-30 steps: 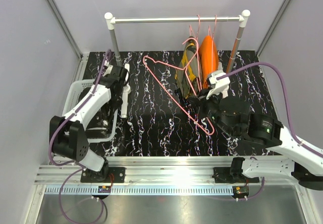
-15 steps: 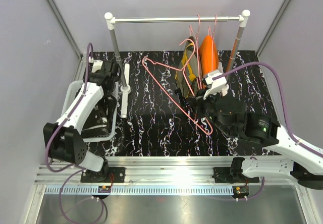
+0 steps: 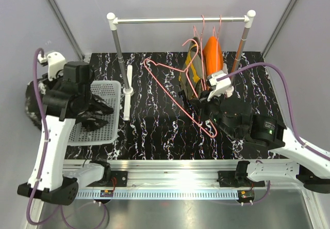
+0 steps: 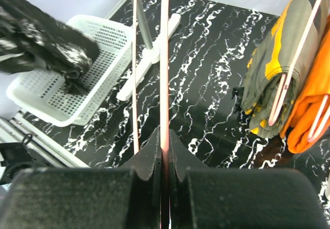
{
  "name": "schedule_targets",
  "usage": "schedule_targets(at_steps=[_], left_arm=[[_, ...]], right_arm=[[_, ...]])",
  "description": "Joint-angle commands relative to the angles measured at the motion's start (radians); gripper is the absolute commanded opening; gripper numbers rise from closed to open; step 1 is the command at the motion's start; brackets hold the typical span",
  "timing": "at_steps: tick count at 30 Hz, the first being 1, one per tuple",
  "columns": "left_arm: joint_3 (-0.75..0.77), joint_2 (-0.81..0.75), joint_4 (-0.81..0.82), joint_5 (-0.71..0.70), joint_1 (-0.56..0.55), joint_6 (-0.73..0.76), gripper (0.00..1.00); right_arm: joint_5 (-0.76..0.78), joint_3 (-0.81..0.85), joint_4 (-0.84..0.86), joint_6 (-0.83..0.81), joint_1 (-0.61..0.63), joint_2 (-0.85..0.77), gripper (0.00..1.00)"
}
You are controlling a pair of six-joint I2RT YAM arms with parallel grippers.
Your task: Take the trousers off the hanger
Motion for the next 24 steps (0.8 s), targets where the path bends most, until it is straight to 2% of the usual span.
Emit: schedule_targets(at_steps=[1, 5, 7, 9, 14, 17, 21, 24], left_arm=[[0.06, -0.05, 0.022, -0.225, 0.005, 0.089, 0.0], [0.047, -0.076, 0.046, -0.229, 0.005, 0.141, 0.0], [0.021, -0.082, 0.083, -0.174, 0.005, 0.146, 0.0], [-0.068, -0.075, 0.156, -0.095, 0.005, 0.161, 0.0], [-0.164, 0.081, 0.147, -0.045, 0.005, 0.039, 0.0], [-0.144, 0.169, 0.141, -0.051, 0.007, -0.024, 0.0], [-0.098, 0.253, 0.167, 0.024, 0.008, -0.056, 0.0], [-0.053, 0.327, 0.125, 0.065, 0.008, -0.117, 0.0]], right_arm=[[-0.02, 0.066, 0.032, -0.012, -0.004, 0.002, 0.0], [-0.028, 0.073, 0.038, -0.015, -0.004, 0.004, 0.0], [-0.031, 0.07, 0.043, -0.018, -0.003, 0.008, 0.0], [-0.035, 0.064, 0.046, -0.018, -0.003, 0.008, 0.0], [-0.032, 0.047, 0.043, -0.021, -0.004, 0.007, 0.0], [-0.028, 0.047, 0.037, -0.021, -0.004, -0.001, 0.0], [-0.015, 0.033, 0.038, -0.022, -0.004, -0.016, 0.0], [-0.009, 0.029, 0.034, -0.026, -0.004, -0.016, 0.0]])
